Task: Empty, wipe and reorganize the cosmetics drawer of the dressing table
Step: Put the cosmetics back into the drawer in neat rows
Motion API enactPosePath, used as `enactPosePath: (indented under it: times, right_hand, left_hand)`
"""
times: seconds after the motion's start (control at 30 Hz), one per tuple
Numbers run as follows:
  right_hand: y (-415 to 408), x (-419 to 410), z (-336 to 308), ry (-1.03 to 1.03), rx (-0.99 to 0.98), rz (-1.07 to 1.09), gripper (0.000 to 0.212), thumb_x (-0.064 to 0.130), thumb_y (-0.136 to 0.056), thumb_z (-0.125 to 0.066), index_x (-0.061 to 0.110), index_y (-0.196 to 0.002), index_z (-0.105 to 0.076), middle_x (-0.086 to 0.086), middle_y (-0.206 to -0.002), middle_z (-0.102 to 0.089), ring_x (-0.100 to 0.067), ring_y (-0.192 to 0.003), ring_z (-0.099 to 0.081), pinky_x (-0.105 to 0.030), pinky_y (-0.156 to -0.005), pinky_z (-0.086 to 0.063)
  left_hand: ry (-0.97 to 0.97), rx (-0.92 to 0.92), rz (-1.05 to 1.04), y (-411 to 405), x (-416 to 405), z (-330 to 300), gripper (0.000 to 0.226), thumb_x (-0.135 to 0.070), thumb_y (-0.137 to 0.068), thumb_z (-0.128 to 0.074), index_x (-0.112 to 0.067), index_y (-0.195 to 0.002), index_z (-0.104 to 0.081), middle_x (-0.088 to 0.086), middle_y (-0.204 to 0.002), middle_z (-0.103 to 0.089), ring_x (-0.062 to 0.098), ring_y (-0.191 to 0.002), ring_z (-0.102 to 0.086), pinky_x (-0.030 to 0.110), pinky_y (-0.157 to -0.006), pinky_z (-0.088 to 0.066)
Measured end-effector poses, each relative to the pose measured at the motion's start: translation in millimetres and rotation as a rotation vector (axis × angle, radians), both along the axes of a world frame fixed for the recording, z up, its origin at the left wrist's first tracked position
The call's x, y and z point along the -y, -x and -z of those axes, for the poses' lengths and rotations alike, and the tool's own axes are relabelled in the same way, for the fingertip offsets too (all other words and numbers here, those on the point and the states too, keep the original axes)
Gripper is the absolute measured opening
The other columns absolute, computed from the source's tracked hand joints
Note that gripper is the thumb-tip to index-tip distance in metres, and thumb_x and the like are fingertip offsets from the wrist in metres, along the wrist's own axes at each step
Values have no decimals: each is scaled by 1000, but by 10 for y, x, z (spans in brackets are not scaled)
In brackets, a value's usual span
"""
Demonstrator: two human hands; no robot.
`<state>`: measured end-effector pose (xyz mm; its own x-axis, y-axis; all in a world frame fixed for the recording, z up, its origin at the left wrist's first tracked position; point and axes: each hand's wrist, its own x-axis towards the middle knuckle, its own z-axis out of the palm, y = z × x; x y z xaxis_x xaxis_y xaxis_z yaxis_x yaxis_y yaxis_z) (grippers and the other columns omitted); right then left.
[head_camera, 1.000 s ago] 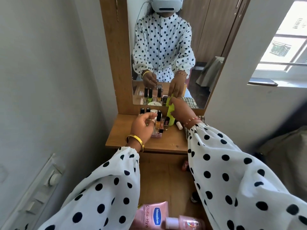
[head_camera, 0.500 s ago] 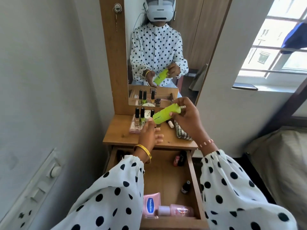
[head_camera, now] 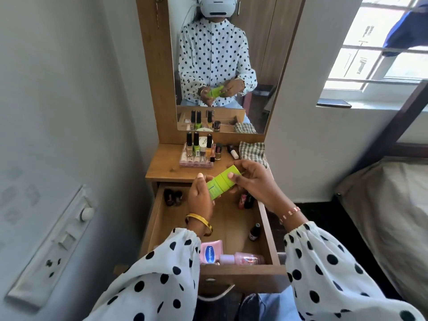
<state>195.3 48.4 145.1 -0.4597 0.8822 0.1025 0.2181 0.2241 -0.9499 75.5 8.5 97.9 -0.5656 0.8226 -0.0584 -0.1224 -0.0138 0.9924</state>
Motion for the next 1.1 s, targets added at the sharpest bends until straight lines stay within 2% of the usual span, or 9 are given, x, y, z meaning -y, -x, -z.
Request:
enactPosePath:
  times: [0.1,0.2,0.33,0.43,0.57,0.73,0.8,0.93,1.1]
  right_hand:
    - [-75,35,-2,91,43,-21,13,8,-86,-61,20,-89,-55,-8,-101,-64,-21,-80,-69,-30,-69,-58]
    - [-183,74,81,209,23,-8,12,9,-85,-63,18,-89,-56,-4,-96,-65,-30,-91,-68,-47,-83,-52]
    - [-288,129,216,238,52,37,12,8,-84,-64,11,-93,-58,-10,-101,-65,-21,-92,-68,-33,-73,-59]
    - [-324,175,307,286,79,133,14,13,-83,-66,8,-94,-58,-7,-94,-65,-17,-83,-68,-25,-63,-59]
    - [-348,222,393,399,57,198,22,18,-83,-67,5,-98,-58,-6,-89,-65,-16,-72,-68,-24,-60,-58]
    - [-337,232,421,420,66,174,19,13,-84,-66,7,-100,-57,-6,-95,-65,-17,-82,-68,-29,-70,-59]
    - [-349,237,436,378,153,184,20,9,-83,-66,6,-100,-56,-8,-100,-63,-18,-85,-67,-28,-69,-59]
    - [-410,263,576,159,536,225,33,11,-75,-75,8,-102,-57,-7,-97,-60,-24,-80,-67,-32,-68,-59]
    - [-524,348,723,-2,803,208,42,14,-74,-76,12,-113,-58,-7,-109,-60,-20,-94,-58,-25,-72,-48]
  left_hand:
    - [12,-33,60,-50,78,13,36,-32,-100,-27,-17,-81,-53,1,-69,-54,13,-60,-52,18,-45,-39]
    - [25,-33,130,-106,150,89,35,-29,-100,-28,-17,-78,-52,2,-67,-53,11,-52,-52,13,-36,-39]
    - [76,35,294,-171,250,256,29,-28,-99,-33,-22,-79,-52,5,-70,-55,2,-35,-54,14,-38,-43]
    - [110,80,416,-174,317,397,23,-24,-98,-36,-14,-93,-56,5,-74,-57,4,-43,-57,14,-44,-46]
    - [101,74,467,-158,373,541,25,-19,-96,-40,-5,-109,-56,6,-81,-60,8,-55,-59,15,-51,-50]
    - [113,77,391,-120,372,589,20,-18,-96,-42,-10,-103,-59,9,-91,-60,18,-77,-59,16,-57,-52]
    - [164,48,372,-104,359,614,21,-16,-97,-41,-11,-103,-60,7,-90,-61,14,-75,-59,17,-57,-51]
    - [350,37,371,-69,355,701,17,-10,-95,-42,-10,-103,-57,1,-80,-59,12,-64,-53,21,-55,-43]
    - [357,-23,402,-58,405,689,18,-10,-95,-41,-11,-99,-59,1,-80,-61,13,-68,-57,22,-60,-45]
